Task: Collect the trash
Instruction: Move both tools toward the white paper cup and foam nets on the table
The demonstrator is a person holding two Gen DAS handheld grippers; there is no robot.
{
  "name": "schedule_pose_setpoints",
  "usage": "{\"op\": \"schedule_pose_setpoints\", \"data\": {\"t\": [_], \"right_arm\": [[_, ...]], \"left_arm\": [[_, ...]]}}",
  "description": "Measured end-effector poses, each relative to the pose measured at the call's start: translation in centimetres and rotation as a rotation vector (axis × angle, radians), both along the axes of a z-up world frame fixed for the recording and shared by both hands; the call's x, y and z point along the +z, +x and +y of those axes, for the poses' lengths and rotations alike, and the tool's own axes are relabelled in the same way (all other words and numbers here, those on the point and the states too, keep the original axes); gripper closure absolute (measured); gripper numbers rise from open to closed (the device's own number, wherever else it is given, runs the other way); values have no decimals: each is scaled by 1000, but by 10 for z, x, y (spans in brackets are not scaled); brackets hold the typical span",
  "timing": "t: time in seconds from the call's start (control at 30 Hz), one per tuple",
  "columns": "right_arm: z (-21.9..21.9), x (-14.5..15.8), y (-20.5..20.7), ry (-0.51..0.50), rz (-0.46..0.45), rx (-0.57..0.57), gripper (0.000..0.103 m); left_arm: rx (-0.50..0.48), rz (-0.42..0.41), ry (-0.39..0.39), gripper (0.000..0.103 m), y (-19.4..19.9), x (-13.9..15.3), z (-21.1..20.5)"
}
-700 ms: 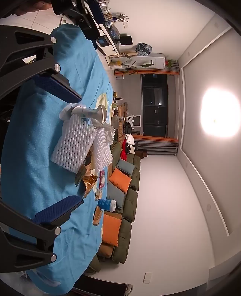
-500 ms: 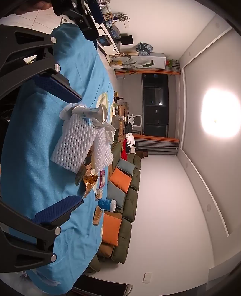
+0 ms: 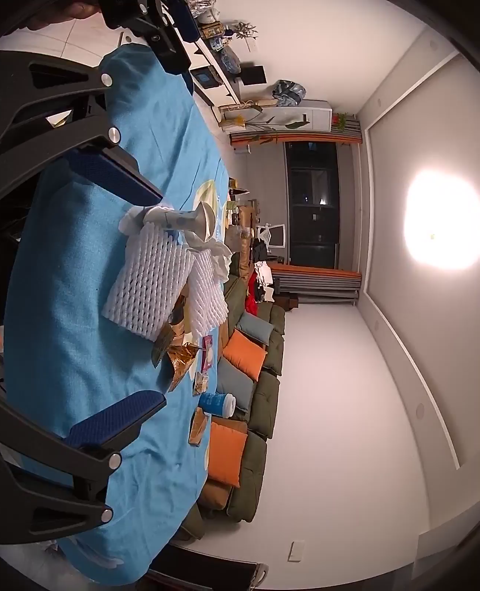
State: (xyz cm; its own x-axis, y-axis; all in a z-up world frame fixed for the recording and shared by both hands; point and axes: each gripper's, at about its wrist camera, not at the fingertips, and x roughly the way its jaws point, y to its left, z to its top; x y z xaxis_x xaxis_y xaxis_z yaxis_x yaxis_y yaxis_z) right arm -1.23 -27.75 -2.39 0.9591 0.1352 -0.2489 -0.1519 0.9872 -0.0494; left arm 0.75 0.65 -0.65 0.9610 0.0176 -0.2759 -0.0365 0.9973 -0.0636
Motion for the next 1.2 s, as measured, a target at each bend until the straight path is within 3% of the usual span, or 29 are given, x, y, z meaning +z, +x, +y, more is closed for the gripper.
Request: {"op": "schedule_pose_setpoints", "data": {"t": [0.63,1.2], "right_arm": [[-7,0,-3,15,10,-13,7],[-9,5,6,11,22,-15,7]], "left_arm": [[-36,15,-5,6,2,0,-2],[-38,-25,-30,5,13,14,1]]}}
